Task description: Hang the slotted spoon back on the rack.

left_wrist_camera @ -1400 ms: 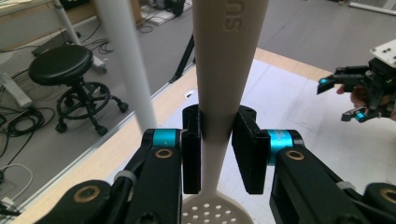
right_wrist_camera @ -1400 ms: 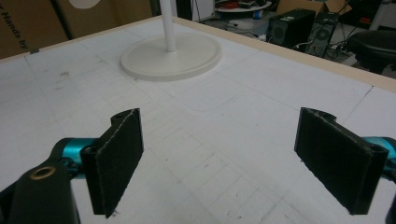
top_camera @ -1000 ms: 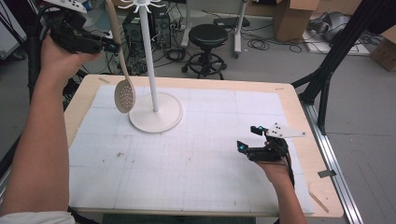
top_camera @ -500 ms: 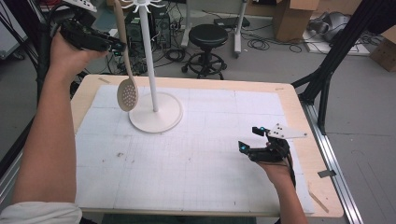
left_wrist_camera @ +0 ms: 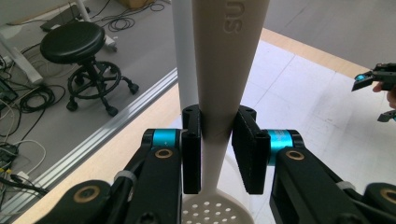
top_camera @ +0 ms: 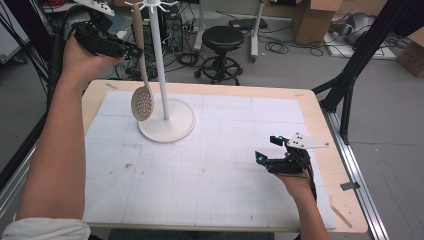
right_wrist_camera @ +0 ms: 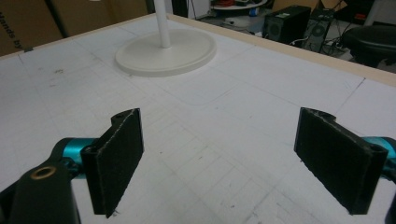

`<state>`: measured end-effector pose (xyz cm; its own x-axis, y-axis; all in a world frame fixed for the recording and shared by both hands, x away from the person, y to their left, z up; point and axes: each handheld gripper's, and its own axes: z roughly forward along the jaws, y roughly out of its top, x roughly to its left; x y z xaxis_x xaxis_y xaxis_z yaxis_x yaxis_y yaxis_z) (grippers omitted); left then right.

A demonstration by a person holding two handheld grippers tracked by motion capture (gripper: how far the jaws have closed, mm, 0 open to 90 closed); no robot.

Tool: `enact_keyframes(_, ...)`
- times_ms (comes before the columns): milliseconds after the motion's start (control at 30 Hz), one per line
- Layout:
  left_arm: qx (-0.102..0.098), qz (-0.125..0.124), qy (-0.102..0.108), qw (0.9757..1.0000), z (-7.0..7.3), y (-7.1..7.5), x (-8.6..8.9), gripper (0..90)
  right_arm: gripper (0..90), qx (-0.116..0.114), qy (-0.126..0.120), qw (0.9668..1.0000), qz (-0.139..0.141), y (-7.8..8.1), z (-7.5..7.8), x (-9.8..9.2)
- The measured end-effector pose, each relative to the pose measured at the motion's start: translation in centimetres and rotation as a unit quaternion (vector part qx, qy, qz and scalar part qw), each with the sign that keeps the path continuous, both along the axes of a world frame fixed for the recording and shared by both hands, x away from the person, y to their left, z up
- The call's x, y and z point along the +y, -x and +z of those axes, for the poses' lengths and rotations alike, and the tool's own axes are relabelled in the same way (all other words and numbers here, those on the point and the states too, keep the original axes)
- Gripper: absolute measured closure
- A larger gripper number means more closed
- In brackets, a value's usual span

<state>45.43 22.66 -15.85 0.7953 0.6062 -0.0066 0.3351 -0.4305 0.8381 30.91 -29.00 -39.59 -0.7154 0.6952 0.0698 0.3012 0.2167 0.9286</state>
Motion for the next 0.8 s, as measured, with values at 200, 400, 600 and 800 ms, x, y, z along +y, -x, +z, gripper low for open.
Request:
enact_keyframes(200, 0.003, 0.017, -0.009, 0.9998, -0.3, -0.2, -0.1, 73.9, 14.7, -0.001, -0.002, 1.0, -0.001, 0.0, 0.0, 0.0)
enact_keyframes(400, -0.005, 0.035, 0.015, 0.9993, -0.6, -0.3, 0.3, 67.5, 14.7, -0.001, 0.001, 1.0, 0.001, 0.0, 0.0, 0.0)
enact_keyframes(600, 0.001, 0.038, 0.011, 0.9992, -0.9, 0.4, 0.7, 55.3, 14.7, -0.002, 0.0, 1.0, 0.001, 0.0, 0.0, 0.0)
enact_keyframes(800, -0.004, 0.027, 0.022, 0.9994, -1.3, 1.6, 1.3, 49.0, 14.7, -0.002, 0.001, 1.0, 0.002, 0.0, 0.1, 0.1)
